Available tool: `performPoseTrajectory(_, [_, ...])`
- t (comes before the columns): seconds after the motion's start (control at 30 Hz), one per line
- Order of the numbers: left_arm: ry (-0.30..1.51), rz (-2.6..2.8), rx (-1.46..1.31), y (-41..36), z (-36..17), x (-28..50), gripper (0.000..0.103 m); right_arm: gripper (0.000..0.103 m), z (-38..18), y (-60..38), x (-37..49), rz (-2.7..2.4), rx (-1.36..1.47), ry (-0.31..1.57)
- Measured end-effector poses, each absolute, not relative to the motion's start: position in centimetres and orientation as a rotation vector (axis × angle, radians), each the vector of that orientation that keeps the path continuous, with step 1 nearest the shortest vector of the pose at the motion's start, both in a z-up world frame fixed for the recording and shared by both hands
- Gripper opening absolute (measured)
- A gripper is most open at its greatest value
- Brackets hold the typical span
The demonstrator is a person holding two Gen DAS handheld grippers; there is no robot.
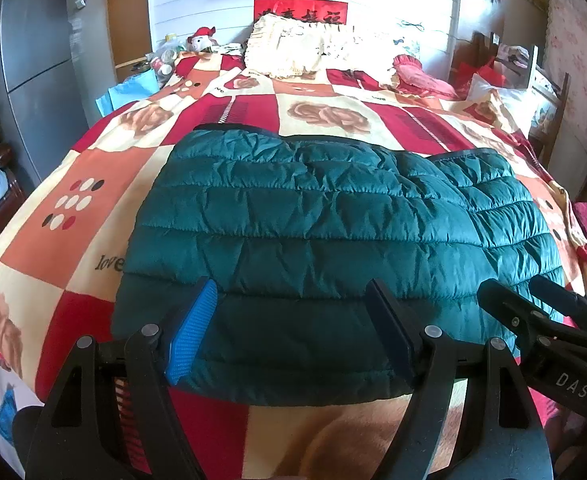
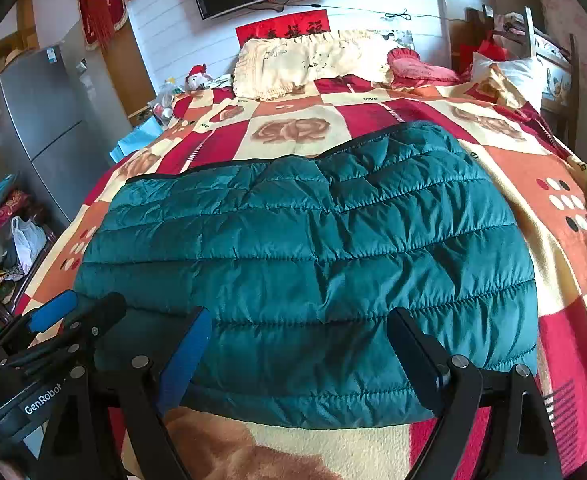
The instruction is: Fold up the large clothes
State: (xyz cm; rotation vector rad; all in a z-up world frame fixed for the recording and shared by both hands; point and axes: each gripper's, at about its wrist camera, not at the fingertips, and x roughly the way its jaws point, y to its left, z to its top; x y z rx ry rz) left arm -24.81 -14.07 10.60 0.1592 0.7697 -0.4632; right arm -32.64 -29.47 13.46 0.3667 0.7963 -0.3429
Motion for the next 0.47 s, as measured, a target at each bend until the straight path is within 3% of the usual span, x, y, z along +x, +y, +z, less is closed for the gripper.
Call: performPoseTrajectory(0.47, [0.755,-0.47,0.168,-14.18,10.65,-24.48,0.077,0.088,13.33,-30.01,-32.21,-0.334,0.372,0.801])
